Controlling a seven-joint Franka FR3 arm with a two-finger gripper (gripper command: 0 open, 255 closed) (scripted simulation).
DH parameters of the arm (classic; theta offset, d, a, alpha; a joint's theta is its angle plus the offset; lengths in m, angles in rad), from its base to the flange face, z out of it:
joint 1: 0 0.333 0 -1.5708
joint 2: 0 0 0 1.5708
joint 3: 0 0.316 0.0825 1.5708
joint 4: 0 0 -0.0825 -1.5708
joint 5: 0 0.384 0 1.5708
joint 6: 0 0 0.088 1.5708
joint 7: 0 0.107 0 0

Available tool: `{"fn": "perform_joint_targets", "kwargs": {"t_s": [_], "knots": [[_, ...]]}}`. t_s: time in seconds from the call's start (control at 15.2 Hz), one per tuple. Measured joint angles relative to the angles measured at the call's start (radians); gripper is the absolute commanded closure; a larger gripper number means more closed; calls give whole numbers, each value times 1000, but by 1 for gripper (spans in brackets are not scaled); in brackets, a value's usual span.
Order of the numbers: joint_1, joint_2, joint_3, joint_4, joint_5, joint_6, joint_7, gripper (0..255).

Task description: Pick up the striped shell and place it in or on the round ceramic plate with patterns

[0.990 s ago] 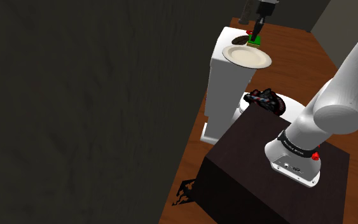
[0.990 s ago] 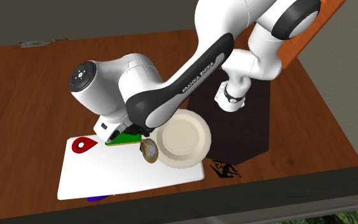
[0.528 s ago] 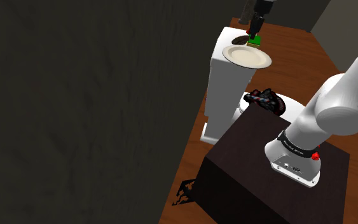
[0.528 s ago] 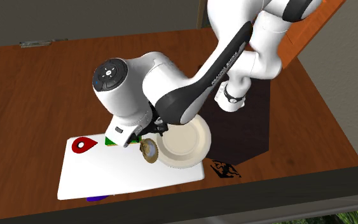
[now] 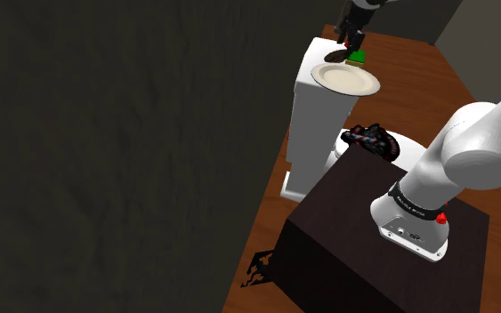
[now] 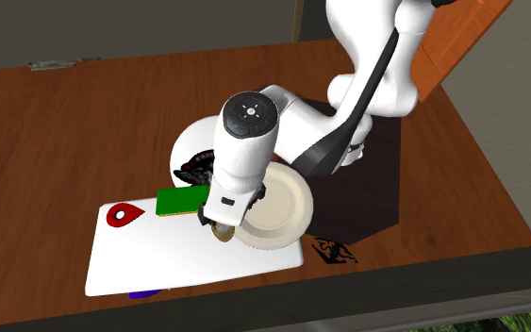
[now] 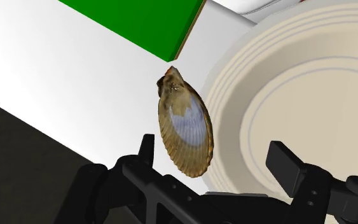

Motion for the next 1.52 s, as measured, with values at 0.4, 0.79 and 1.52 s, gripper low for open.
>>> {"fn": "perform_joint_targets", "kwargs": {"t_s": [0.4, 0.79, 1.52], "knots": [[4, 33, -15, -16, 14, 49, -14, 0], [4, 34, -15, -16, 14, 50, -14, 255], [3, 19, -9, 0, 9, 21, -11, 255]]}}
